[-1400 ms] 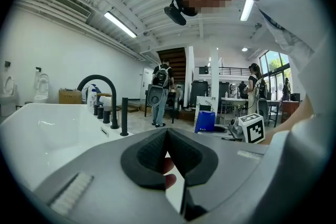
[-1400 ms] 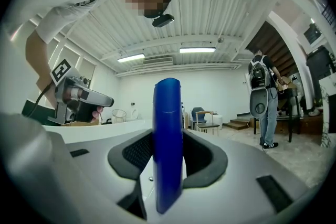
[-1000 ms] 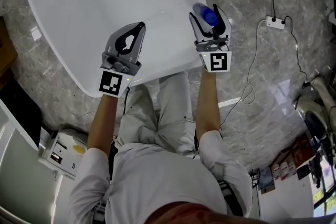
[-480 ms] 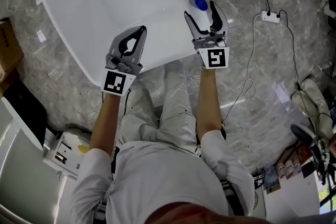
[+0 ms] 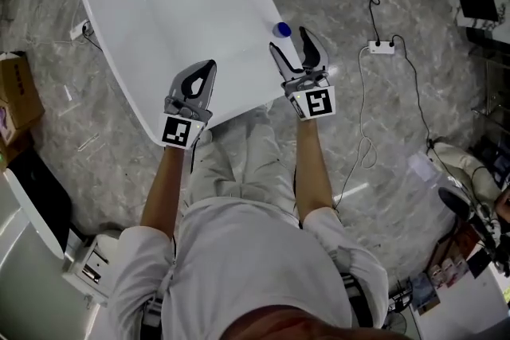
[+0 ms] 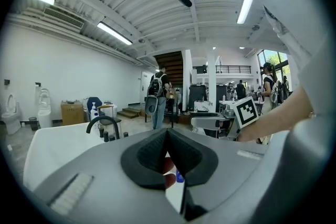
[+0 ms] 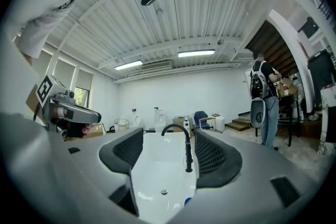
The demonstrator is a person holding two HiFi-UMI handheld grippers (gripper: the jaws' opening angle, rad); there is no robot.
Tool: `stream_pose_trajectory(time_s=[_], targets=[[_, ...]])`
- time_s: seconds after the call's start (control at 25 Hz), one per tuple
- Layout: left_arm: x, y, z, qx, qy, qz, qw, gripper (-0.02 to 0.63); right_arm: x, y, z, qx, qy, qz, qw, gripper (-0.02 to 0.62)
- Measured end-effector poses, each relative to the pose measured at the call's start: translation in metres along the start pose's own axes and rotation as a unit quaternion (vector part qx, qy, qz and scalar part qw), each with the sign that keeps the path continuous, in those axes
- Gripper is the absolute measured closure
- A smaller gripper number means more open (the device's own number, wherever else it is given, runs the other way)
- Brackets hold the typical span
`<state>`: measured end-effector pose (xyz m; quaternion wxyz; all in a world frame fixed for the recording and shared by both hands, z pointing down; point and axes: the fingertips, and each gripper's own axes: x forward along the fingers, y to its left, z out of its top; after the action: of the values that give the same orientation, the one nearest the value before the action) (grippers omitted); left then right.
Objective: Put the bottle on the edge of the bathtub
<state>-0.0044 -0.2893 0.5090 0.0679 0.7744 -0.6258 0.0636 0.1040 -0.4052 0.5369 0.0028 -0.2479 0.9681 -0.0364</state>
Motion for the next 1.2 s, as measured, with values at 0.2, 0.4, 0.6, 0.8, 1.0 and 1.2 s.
stream_pose_trajectory(time_s=[0.2,0.4,0.6,0.8,1.0,1.2], targets=[[-0.011,-0.014,0.046,0.017,-0.016,-0.001,0.9997,0.607,-0.016,0.011,0.057,0.001,-0.007,0.012,1.000,0.321],[-0.026,-0.025,0.084,0.022,0.004,0.006,0.9997,0.607,-0.040,0.034,0.115,-0.010,0.004,0.043,0.999,0.378],[-0.043,-0.042,0.114,0.008,-0.002,0.013,0.9999,0.607,-0.067,0.058,0.152,-0.015,0.009,0.072,0.997,0.410],[-0.062,-0.051,0.137,0.007,-0.008,0.013,0.9999,0.607,-0.078,0.083,0.181,-0.030,0.018,0.078,0.996,0.479],[-0.097,-0.040,0.170,0.000,-0.042,0.009,0.9991,0.607,-0.073,0.117,0.214,-0.046,0.003,0.068,0.997,0.592],[-0.142,-0.044,0.193,0.006,-0.059,0.009,0.9982,0.607,-0.081,0.163,0.238,-0.005,-0.004,0.099,0.995,0.595]])
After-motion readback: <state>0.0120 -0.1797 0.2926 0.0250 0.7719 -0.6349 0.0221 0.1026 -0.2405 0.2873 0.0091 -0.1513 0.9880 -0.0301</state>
